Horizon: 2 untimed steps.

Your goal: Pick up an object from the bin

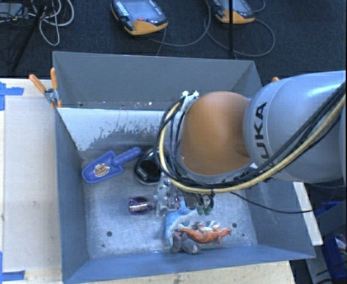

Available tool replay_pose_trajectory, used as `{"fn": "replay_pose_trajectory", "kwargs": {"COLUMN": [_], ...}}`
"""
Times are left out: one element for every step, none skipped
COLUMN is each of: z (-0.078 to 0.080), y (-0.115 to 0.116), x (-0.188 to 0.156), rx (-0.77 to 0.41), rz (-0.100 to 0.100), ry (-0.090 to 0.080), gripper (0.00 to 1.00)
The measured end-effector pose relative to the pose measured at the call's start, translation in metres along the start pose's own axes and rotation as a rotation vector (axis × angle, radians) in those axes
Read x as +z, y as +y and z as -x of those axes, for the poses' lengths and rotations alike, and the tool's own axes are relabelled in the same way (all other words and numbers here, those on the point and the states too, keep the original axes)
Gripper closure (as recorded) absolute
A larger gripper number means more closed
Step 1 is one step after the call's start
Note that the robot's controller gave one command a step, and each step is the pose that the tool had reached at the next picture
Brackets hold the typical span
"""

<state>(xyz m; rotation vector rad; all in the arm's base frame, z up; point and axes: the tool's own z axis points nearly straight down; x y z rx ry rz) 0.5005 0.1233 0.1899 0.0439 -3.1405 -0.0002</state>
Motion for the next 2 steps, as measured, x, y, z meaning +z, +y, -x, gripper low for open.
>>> {"fn": "replay_pose_trajectory", "kwargs": {"z": [0.0, 0.003], "y": [0.0, 0.0], "x": [0.0, -0.049], "rx": [0.0, -0.021], "rz": [0.0, -0.001], "ry": [0.0, 0.006], "gripper": [1.0, 1.0]}}
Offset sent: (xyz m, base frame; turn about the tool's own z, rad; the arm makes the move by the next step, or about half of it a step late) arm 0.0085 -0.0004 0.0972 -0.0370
